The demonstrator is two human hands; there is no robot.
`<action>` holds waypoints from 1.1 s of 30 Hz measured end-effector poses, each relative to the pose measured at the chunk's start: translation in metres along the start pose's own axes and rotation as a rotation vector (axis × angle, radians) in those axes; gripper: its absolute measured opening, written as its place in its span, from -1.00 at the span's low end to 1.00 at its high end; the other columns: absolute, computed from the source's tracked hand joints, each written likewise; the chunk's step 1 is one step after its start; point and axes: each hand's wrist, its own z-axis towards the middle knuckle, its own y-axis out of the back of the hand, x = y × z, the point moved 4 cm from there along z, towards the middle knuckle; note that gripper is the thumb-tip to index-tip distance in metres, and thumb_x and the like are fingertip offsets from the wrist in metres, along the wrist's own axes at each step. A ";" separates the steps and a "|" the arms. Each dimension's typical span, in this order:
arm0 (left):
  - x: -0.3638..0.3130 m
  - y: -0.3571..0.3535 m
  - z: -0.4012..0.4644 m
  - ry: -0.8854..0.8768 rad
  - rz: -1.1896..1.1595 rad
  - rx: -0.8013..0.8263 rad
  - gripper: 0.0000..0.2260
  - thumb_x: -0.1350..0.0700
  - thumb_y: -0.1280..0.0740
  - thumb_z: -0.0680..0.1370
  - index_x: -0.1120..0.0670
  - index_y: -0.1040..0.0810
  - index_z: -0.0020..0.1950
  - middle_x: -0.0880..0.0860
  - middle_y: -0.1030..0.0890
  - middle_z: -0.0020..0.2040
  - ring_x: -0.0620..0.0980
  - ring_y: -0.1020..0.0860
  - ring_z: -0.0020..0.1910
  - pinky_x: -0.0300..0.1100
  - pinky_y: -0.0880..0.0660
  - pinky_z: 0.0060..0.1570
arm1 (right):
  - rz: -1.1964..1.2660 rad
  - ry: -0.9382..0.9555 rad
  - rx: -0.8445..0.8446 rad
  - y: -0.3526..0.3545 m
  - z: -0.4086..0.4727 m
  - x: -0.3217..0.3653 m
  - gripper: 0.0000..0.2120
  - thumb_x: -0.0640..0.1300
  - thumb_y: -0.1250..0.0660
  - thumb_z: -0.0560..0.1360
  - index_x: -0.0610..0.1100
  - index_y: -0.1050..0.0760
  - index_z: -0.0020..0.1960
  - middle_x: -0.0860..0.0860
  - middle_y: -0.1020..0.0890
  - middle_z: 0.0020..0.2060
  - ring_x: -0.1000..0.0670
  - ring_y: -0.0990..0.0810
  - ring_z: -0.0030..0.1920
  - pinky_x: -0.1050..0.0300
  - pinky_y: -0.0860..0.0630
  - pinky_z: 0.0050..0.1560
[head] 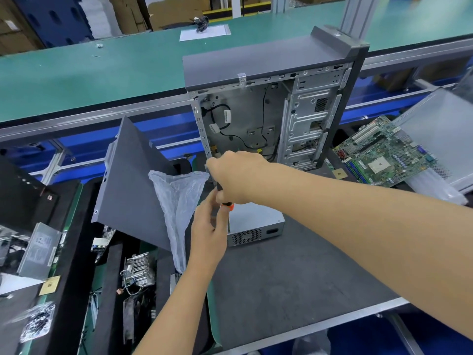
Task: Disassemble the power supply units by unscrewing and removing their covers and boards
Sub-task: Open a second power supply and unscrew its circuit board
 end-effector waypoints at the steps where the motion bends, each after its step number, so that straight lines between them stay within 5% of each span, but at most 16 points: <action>1: -0.001 0.000 0.001 0.000 0.012 0.018 -0.70 -0.02 -0.20 0.67 -0.07 -0.48 0.39 -0.14 -0.60 0.15 -0.21 -0.53 0.16 -0.33 -0.46 0.08 | 0.013 0.029 0.014 0.001 0.001 0.002 -0.66 -0.07 -0.39 0.51 -0.12 -0.33 0.18 -0.02 -0.37 -0.16 -0.08 -0.41 -0.17 0.07 -0.28 -0.31; 6: -0.011 0.002 0.003 0.006 -0.005 -0.039 -0.89 0.06 -0.34 0.62 -0.17 -0.52 0.05 -0.25 -0.58 -0.16 -0.25 -0.51 -0.21 -0.47 -0.41 -0.20 | 0.096 0.071 0.092 -0.001 0.003 0.005 -0.66 -0.22 -0.36 0.50 -0.09 -0.35 0.23 -0.05 -0.46 0.12 -0.12 -0.32 0.13 -0.02 -0.34 0.02; 10: -0.017 -0.001 0.007 0.059 -0.055 -0.103 -0.82 0.08 -0.50 0.51 -0.03 -0.49 -0.11 -0.16 -0.50 -0.27 -0.16 -0.43 -0.30 -0.35 -0.42 -0.27 | 0.127 -0.034 0.032 -0.004 0.003 0.001 -0.45 0.37 -0.22 0.50 -0.12 -0.30 0.11 -0.03 -0.38 -0.14 -0.13 -0.37 -0.07 0.01 -0.31 -0.25; 12: -0.019 -0.003 0.008 0.094 -0.104 -0.162 -0.73 0.07 -0.53 0.47 0.00 -0.43 -0.06 -0.22 -0.53 -0.27 -0.19 -0.47 -0.28 -0.40 -0.44 -0.24 | 0.080 -0.114 -0.084 0.000 0.006 0.000 -0.40 0.46 -0.05 0.51 -0.11 -0.34 -0.04 0.00 -0.28 -0.27 -0.09 -0.36 -0.26 0.07 -0.20 -0.37; 15: -0.016 -0.005 0.007 0.115 -0.137 -0.206 -0.66 0.05 -0.56 0.42 -0.01 -0.40 -0.06 -0.21 -0.53 -0.25 -0.17 -0.47 -0.26 -0.40 -0.45 -0.22 | 0.011 -0.116 -0.087 0.000 0.011 0.001 -0.58 0.26 -0.10 0.61 -0.10 -0.36 -0.13 -0.02 -0.34 -0.25 -0.04 -0.31 -0.37 0.10 -0.19 -0.42; 18: -0.013 -0.005 0.004 0.076 -0.099 -0.185 -0.70 0.04 -0.54 0.45 -0.09 -0.42 -0.02 -0.20 -0.52 -0.18 -0.15 -0.47 -0.21 -0.36 -0.46 -0.19 | 0.046 -0.049 -0.026 -0.002 0.010 0.002 -0.79 0.03 -0.18 0.61 -0.11 -0.41 0.00 -0.02 -0.35 -0.23 -0.03 -0.37 -0.35 0.10 -0.23 -0.41; 21: -0.006 -0.003 0.000 0.027 -0.031 -0.117 -0.80 0.01 -0.35 0.59 -0.09 -0.48 0.20 -0.11 -0.53 0.04 -0.09 -0.51 -0.05 -0.28 -0.44 -0.06 | 0.060 0.012 0.115 -0.002 0.006 0.003 -0.77 -0.06 -0.21 0.61 -0.11 -0.34 0.22 -0.05 -0.40 -0.11 -0.06 -0.47 -0.24 0.07 -0.34 -0.36; 23: -0.001 -0.003 -0.001 0.012 -0.001 -0.076 -0.74 0.03 -0.26 0.65 -0.07 -0.48 0.34 -0.11 -0.56 0.10 -0.18 -0.52 -0.03 -0.40 -0.42 -0.05 | 0.089 0.031 0.189 -0.005 0.004 0.003 -0.74 -0.15 -0.24 0.59 -0.08 -0.30 0.25 -0.09 -0.36 0.08 -0.11 -0.51 -0.14 0.07 -0.38 -0.31; 26: 0.001 -0.003 0.000 0.054 -0.012 -0.057 -0.78 0.13 -0.24 0.67 -0.06 -0.52 0.29 -0.23 -0.62 -0.05 -0.26 -0.52 -0.17 -0.48 -0.42 -0.19 | 0.202 0.089 0.187 -0.006 0.002 0.006 -0.79 -0.20 -0.22 0.57 -0.06 -0.34 0.19 -0.07 -0.31 0.13 -0.13 -0.52 -0.11 0.06 -0.40 -0.28; 29: 0.002 -0.002 0.002 0.073 -0.003 -0.074 -0.91 0.12 -0.29 0.65 -0.06 -0.52 0.11 -0.27 -0.54 -0.29 -0.19 -0.44 -0.32 -0.44 -0.40 -0.30 | 0.169 0.133 0.160 -0.005 0.002 0.009 -0.85 -0.01 -0.20 0.59 -0.02 -0.33 0.12 -0.03 -0.37 0.04 -0.06 -0.49 -0.14 0.08 -0.37 -0.28; 33: -0.008 -0.004 0.004 0.084 -0.089 -0.117 -0.77 0.08 -0.46 0.54 -0.11 -0.43 0.06 -0.21 -0.54 -0.19 -0.17 -0.49 -0.22 -0.39 -0.44 -0.17 | -0.012 0.012 -0.020 -0.001 0.010 0.005 -0.48 0.36 -0.08 0.57 -0.08 -0.36 0.18 0.01 -0.31 -0.23 -0.11 -0.39 -0.19 0.08 -0.18 -0.40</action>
